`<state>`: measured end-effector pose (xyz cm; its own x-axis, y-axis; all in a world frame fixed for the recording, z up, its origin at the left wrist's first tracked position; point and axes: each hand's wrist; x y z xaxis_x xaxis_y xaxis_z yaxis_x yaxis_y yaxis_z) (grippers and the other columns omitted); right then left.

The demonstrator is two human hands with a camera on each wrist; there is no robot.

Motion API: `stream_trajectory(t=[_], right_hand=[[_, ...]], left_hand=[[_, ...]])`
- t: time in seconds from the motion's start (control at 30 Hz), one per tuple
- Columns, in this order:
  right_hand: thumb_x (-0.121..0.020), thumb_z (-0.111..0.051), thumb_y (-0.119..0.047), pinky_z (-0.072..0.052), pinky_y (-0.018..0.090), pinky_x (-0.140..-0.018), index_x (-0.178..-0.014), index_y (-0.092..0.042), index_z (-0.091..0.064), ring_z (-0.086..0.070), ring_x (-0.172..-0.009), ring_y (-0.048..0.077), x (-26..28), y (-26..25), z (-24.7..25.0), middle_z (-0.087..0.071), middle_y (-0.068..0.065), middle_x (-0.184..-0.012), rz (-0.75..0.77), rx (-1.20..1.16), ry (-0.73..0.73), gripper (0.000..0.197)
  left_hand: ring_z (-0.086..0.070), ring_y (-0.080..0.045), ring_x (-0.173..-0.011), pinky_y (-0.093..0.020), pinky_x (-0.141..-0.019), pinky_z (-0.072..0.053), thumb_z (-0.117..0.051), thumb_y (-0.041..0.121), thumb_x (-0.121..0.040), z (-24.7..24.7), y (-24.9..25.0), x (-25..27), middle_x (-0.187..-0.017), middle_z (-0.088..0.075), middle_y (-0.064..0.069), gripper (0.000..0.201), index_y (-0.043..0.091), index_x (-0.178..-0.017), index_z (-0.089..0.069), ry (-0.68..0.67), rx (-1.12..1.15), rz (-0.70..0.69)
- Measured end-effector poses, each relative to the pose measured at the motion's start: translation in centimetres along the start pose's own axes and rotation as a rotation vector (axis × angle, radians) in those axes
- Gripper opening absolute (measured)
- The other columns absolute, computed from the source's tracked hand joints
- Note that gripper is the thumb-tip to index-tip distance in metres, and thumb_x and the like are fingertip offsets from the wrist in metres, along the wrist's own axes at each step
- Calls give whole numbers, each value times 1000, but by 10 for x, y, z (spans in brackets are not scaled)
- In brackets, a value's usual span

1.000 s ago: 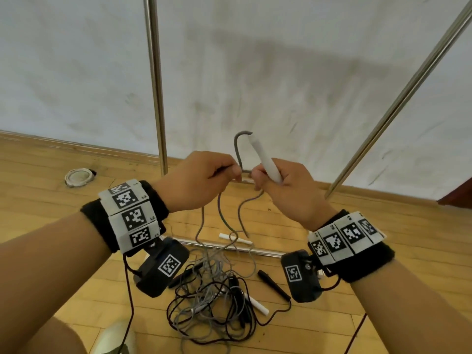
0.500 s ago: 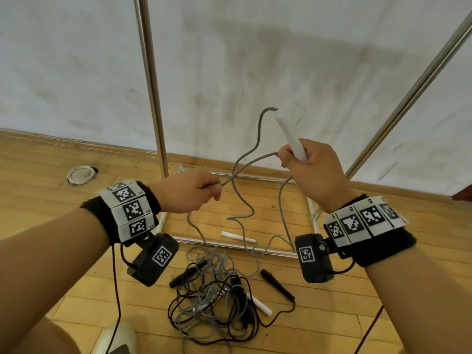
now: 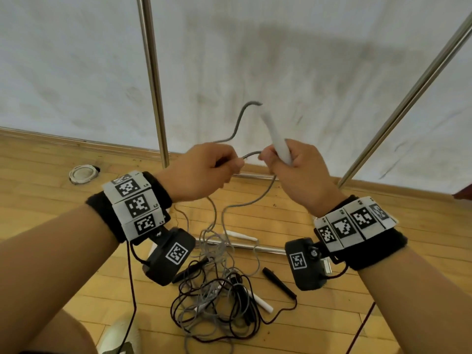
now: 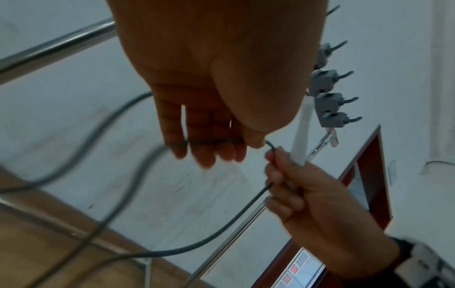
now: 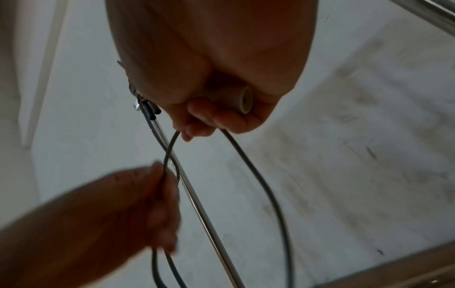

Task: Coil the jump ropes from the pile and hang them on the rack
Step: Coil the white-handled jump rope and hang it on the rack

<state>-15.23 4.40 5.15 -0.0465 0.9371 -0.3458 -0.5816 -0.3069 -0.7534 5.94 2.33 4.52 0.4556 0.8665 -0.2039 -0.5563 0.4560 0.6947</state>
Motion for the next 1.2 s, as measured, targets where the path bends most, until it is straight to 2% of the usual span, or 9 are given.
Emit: stream_trajectory(t=[0.1,0.2,0.37,0.5,0.6,0.73,0.87,1.07,1.2], right_hand=[[-94,-62,-32,-42,16,-53,-82,-18,-70,-55,-58,4,-4,-1,13,-64,-3,-67,30,0,105,20],[-94,-62,-31,-41,9,-55,-79,-23,-68,-55,-59,-3,-3,5,20,-63,-11,-64,13,20,132,18],[-92,-64,-27,-50,31,-65,-82,-17,-73,-64,-74,12,-8,11,17,-72,-2,-79,-69,73,112,17],[-90,-62,-20,-52,30,-67,-94,-33,-74,-63,-80,12,-6,6,8,-70,-11,-93,-42,185,3,18],[-87,-58,-14,-48,33,-64,-99,-28,-74,-59,-77,17,-2,3,1,-68,-6,-96,1,320,-69,25],[-79,-61,-11,-42,26,-59,-100,-31,-72,-59,-68,6,5,1,-1,-68,-10,-91,-31,236,-190,31],[-87,-71,-30,-43,23,-56,-90,-27,-76,-59,-61,8,12,0,-3,-71,-3,-78,-34,98,-204,7],[-90,-69,-28,-41,23,-56,-89,-23,-71,-50,-55,3,17,1,6,-64,-9,-70,-64,-33,-182,6],[-93,-66,-27,-40,21,-50,-90,-13,-72,-49,-50,3,24,-3,1,-73,2,-75,-111,-150,-280,15]], left_hand=[[-65,-10,-82,-28,-78,-52,-40,32,-105,-8,-13,8,-84,-69,7,28,24,-90,-63,-279,-24,68],[-64,-10,-96,-35,-92,-50,-38,27,-106,-11,-24,10,-97,-70,6,29,16,-96,-63,-351,8,108],[-60,1,-58,-23,-63,-45,-38,30,-105,-10,-32,9,-66,-64,4,32,22,-84,-61,-299,-96,142],[-48,0,-48,-15,-49,-33,-43,34,-103,-6,-26,7,-57,-49,10,31,29,-82,-64,-134,-143,70],[-44,-2,-45,-15,-47,-34,-46,33,-103,-5,-21,5,-58,-50,7,29,26,-85,-68,-35,-126,29],[-46,-3,-46,-14,-46,-34,-49,32,-102,0,-17,5,-61,-56,5,28,22,-84,-68,88,-119,60],[-60,-4,-49,-12,-49,-45,-51,33,-101,-5,-3,10,-63,-63,7,24,25,-86,-68,-3,3,8],[-67,-8,-57,-13,-54,-48,-51,26,-102,-9,12,12,-66,-68,7,23,23,-84,-65,32,187,-38],[-68,-6,-57,-13,-54,-50,-52,26,-102,-13,14,13,-70,-70,9,21,22,-87,-67,73,143,-55]])
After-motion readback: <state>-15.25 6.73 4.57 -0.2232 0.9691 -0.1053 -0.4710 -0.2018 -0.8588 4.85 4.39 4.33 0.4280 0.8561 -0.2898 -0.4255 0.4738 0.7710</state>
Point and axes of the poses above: each hand's wrist, its own x-axis away from the middle knuckle, its own z-axis out of the back of the hand, y = z × x
